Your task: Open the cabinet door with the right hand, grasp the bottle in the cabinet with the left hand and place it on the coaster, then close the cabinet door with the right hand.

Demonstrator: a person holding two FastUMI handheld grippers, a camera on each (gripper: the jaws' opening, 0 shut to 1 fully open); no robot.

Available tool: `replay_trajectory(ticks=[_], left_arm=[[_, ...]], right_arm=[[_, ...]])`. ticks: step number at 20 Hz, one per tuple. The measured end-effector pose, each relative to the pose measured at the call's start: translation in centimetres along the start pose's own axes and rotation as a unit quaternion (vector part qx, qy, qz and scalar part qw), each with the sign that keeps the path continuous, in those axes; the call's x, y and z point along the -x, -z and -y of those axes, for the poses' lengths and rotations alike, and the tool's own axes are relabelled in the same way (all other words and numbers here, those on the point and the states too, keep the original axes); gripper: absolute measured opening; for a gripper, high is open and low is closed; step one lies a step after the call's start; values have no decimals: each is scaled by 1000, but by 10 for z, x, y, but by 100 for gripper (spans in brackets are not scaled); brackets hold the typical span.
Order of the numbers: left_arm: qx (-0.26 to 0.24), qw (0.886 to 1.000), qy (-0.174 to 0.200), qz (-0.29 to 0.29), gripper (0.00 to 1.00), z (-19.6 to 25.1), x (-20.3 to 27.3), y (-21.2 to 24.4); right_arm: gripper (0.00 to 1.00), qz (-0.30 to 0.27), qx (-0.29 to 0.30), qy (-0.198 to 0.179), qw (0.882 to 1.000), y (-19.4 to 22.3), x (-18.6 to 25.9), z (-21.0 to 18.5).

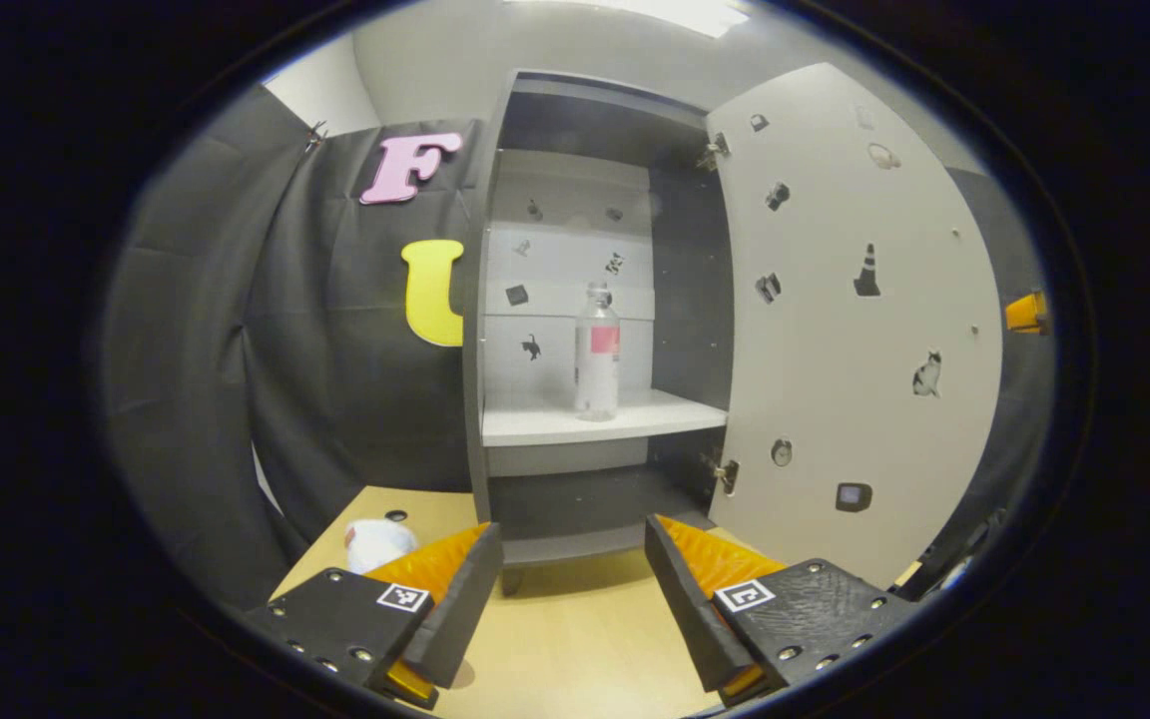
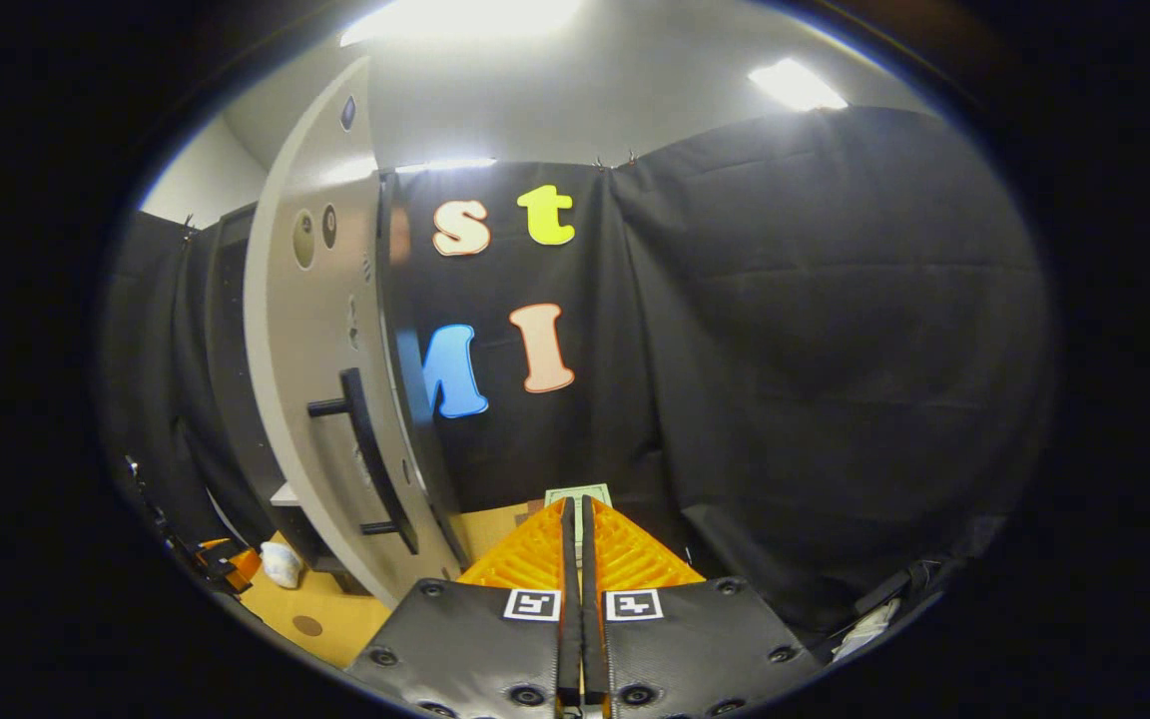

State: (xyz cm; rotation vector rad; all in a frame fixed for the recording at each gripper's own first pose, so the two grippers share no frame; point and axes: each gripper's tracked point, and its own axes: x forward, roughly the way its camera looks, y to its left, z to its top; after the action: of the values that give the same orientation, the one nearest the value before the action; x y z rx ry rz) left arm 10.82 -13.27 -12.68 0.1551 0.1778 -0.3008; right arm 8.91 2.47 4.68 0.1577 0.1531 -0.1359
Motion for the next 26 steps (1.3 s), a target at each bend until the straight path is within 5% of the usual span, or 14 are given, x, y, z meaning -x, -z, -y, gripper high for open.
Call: replay_trajectory(ticks=[7, 11, 17, 18, 21, 23, 24, 26], left_arm=[[27, 999, 29, 13, 89, 11, -45, -48], [24, 998, 43, 38, 88, 17, -75, -90], [12, 997, 55, 58, 88, 25, -134, -132], [6, 997, 56, 60, 87, 26, -143, -136], [-1, 997, 63, 53, 87, 28, -171, -141], [3, 997, 64, 47, 87, 27, -189, -145], [5, 997, 64, 45, 87, 26, -197, -147], [11, 997, 60, 39, 86, 23, -213, -147]], right_arm=[[5, 7, -18, 17, 1000, -3, -77, 3], [27, 23, 6, 34, 999, -11, -113, 10], [29, 45, -13, 55, 997, -6, -143, 16], [36, 34, -16, 57, 998, -1, -149, 18], [90, 38, -4, 77, 996, -2, -163, 30], [89, 62, 19, 100, 993, -12, -168, 42], [97, 63, 25, 104, 992, -14, -172, 42], [92, 54, 27, 101, 993, -12, -180, 43]])
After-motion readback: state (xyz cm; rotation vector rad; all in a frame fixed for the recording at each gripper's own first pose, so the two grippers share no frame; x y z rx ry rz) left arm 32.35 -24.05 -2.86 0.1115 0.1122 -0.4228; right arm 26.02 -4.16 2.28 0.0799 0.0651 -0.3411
